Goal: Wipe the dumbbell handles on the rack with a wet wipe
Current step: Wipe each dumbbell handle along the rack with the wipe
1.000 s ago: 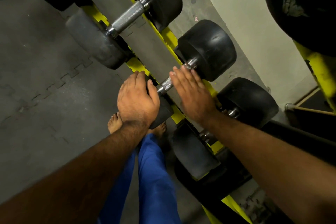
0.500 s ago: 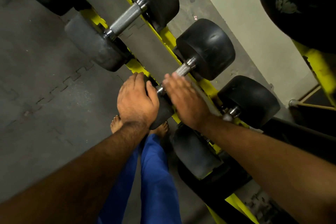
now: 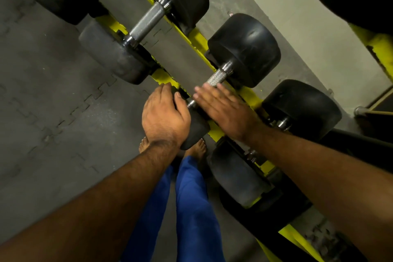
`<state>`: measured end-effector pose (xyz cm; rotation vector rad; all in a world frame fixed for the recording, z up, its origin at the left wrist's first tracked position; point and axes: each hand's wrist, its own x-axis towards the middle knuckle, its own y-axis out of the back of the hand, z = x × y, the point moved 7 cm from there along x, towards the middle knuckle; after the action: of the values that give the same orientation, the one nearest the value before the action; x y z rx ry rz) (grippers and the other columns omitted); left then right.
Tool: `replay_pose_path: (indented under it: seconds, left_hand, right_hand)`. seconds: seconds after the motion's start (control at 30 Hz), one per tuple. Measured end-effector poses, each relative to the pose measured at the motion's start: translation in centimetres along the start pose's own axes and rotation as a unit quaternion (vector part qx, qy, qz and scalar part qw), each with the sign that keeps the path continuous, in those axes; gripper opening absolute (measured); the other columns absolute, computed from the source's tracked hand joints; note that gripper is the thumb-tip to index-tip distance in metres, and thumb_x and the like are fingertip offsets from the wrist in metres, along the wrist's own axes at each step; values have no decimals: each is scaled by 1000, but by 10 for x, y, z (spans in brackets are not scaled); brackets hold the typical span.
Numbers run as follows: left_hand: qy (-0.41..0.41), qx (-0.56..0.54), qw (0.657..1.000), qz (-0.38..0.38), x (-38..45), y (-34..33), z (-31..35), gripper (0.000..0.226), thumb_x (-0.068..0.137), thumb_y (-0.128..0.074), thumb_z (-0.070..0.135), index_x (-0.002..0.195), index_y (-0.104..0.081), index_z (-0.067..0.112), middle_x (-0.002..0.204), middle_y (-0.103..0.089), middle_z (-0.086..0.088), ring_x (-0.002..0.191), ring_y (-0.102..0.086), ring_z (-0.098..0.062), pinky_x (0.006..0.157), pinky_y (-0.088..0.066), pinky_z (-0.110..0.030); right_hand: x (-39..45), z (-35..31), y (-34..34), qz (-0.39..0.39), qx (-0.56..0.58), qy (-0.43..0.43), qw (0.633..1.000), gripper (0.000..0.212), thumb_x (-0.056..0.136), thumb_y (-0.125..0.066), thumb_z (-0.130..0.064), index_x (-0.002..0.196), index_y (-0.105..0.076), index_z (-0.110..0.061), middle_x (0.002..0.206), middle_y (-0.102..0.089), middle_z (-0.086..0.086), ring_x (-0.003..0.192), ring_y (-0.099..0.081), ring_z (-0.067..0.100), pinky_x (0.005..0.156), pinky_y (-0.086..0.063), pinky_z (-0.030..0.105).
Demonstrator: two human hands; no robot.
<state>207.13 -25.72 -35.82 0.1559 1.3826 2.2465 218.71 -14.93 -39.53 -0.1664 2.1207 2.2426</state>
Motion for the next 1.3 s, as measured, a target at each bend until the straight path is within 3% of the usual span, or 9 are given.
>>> replay_pose_path:
  seconds: [0.13, 0.27, 0.43, 0.63, 0.87, 0.93, 1.0, 1.17, 1.3]
  left_hand:
    - [6, -3, 1000, -2, -1, 1, 0, 43, 95, -35, 32, 116, -63, 7, 108, -65, -8, 98, -61, -27, 83, -48, -38]
    - [4, -3, 1000, -2, -1, 1, 1, 43, 95, -33, 34, 114, -63, 9, 105, -65, -7, 96, -61, -26, 82, -49, -39]
    - [8, -5, 1000, 6, -2, 1, 0, 43, 94, -34, 35, 113, -63, 10, 104, -65, -7, 95, -61, -26, 79, -49, -39]
    - [6, -5, 1000, 2, -2, 1, 0, 43, 94, -34, 35, 113, -63, 9, 103, -65, -8, 94, -61, -26, 78, -50, -39]
    - [8, -2, 1000, -2, -3, 4, 3, 40, 94, -36, 33, 112, -63, 9, 102, -64, -9, 92, -60, -28, 76, -48, -39]
    - [8, -6, 1000, -2, -3, 5, 3, 40, 94, -37, 33, 112, -63, 8, 102, -64, -10, 92, -60, -28, 76, -48, -38]
    - [10, -8, 1000, -4, -4, 4, 3, 42, 94, -37, 33, 114, -63, 8, 104, -65, -10, 94, -61, -28, 78, -48, -38]
    - [8, -3, 1000, -4, -3, 4, 2, 42, 93, -38, 33, 116, -63, 8, 105, -65, -10, 94, -61, -28, 79, -48, -39]
    - [10, 5, 1000, -18, -2, 1, 1, 42, 94, -36, 34, 114, -62, 9, 104, -64, -8, 94, -60, -27, 80, -49, -40]
  right_hand:
    - [0, 20, 1, 27, 30, -181, 983, 64, 95, -33, -9, 156, -16, -3, 163, -18, 19, 151, -16, 33, 122, -20, 47]
    - [4, 7, -3, 37, 12, -68, 997, 55, 100, -21, -8, 155, -24, -3, 161, -23, 18, 150, -21, 34, 120, -25, 47]
    - [17, 30, 2, 73, 22, -205, 976, 54, 94, -46, -7, 148, -41, -4, 154, -40, 15, 145, -34, 32, 120, -28, 44]
    - [32, 46, 18, 158, 183, -172, 955, 38, 86, -45, -8, 109, -75, -9, 115, -73, 8, 117, -64, 27, 107, -40, 38]
    - [3, 37, 40, 210, 344, -346, 847, 40, 93, -40, -13, 120, -69, -6, 119, -70, 11, 114, -65, 25, 96, -51, 29]
    - [-6, 35, 43, 232, 366, -430, 792, 34, 96, -44, -8, 121, -67, -5, 115, -71, 13, 108, -66, 24, 89, -49, 23]
    - [-14, 37, 32, 221, 419, -560, 679, 30, 97, -47, -1, 120, -66, -3, 116, -69, 12, 107, -64, 22, 85, -47, 19]
    - [-17, 25, -21, 158, 638, -712, 247, 22, 99, -44, -2, 98, -64, -10, 95, -61, 7, 79, -59, 18, 80, -50, 35]
    - [1, 29, -26, 119, 689, -700, 146, 29, 103, -40, -8, 75, -40, -17, 78, -44, -1, 67, -44, 11, 106, -46, 39]
